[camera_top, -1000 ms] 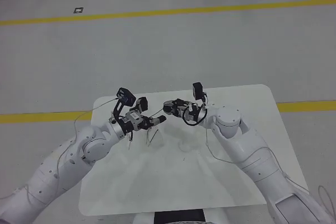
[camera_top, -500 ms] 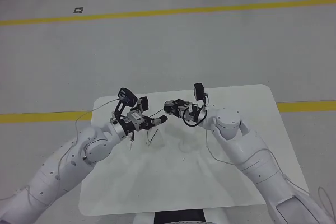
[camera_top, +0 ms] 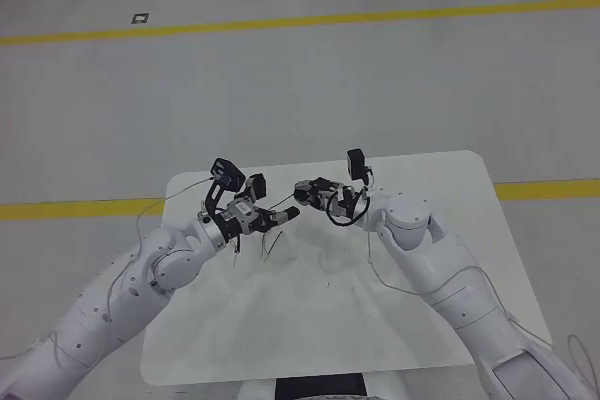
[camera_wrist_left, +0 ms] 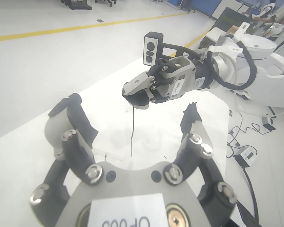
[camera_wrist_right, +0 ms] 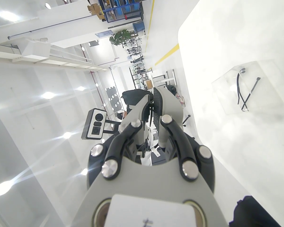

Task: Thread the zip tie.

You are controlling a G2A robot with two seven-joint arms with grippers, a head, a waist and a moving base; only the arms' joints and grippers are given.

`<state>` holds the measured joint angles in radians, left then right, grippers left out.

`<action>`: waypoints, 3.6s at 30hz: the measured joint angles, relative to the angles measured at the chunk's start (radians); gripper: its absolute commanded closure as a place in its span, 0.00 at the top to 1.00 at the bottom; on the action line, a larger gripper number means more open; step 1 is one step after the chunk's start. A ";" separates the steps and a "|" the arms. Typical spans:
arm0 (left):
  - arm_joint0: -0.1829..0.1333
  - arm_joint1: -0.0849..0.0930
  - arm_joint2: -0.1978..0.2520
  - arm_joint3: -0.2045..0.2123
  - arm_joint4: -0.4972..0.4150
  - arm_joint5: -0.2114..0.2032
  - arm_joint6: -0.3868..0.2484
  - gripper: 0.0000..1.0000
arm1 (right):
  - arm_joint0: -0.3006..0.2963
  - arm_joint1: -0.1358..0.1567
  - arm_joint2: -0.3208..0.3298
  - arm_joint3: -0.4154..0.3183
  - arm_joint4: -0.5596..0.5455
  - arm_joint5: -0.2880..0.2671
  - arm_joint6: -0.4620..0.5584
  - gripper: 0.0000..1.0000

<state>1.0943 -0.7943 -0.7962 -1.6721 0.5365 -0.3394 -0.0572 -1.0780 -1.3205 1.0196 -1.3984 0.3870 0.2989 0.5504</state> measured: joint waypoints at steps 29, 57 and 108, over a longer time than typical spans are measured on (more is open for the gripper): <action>0.015 -0.022 -0.008 0.005 0.031 -0.001 -0.026 0.38 | 0.014 -0.003 -0.002 0.002 -0.016 -0.003 0.011 0.00; 0.030 -0.029 -0.024 0.003 0.037 -0.001 -0.034 0.00 | 0.000 -0.002 0.001 -0.018 -0.036 -0.039 0.029 0.00; 0.005 -0.019 -0.048 0.048 -0.303 -0.001 -0.195 0.00 | -0.036 0.010 0.065 -0.015 -0.040 -0.051 0.021 1.00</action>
<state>1.0997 -0.8137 -0.8438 -1.6246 0.2335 -0.3400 -0.2523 -1.1141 -1.3103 1.0844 -1.4135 0.3465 0.2481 0.5713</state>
